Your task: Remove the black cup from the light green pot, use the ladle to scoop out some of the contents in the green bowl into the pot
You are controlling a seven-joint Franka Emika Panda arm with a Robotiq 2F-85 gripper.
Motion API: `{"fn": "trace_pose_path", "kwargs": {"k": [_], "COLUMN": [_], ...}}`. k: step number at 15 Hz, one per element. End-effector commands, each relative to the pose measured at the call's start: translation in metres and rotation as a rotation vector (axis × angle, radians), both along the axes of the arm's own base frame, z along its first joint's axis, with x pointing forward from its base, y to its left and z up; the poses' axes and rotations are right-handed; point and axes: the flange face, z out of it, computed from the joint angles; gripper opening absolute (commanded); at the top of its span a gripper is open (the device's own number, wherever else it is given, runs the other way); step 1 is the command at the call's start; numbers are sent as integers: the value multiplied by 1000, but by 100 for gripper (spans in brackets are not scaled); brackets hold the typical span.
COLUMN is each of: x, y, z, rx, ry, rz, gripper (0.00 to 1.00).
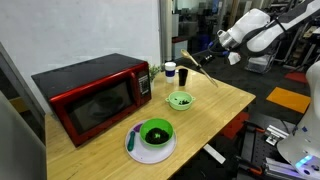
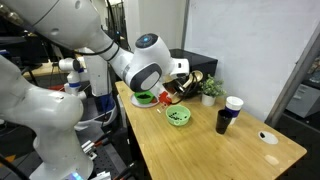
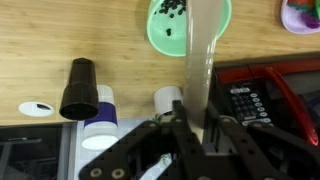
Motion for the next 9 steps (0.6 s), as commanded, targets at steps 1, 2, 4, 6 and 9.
{"fn": "trace_pose_path", "kwargs": {"k": [1,2,4,6,9], "x": [3,4,7,8,12], "y": [-14,-20,-28,-39,-56], "z": [11,13,15,17,14], "rx": [66,70,75,86,103], "ry": [18,28,64,113,195], "rz": [-33,-45,-66,-86,-124], "gripper": [6,6,6,6,6]}}
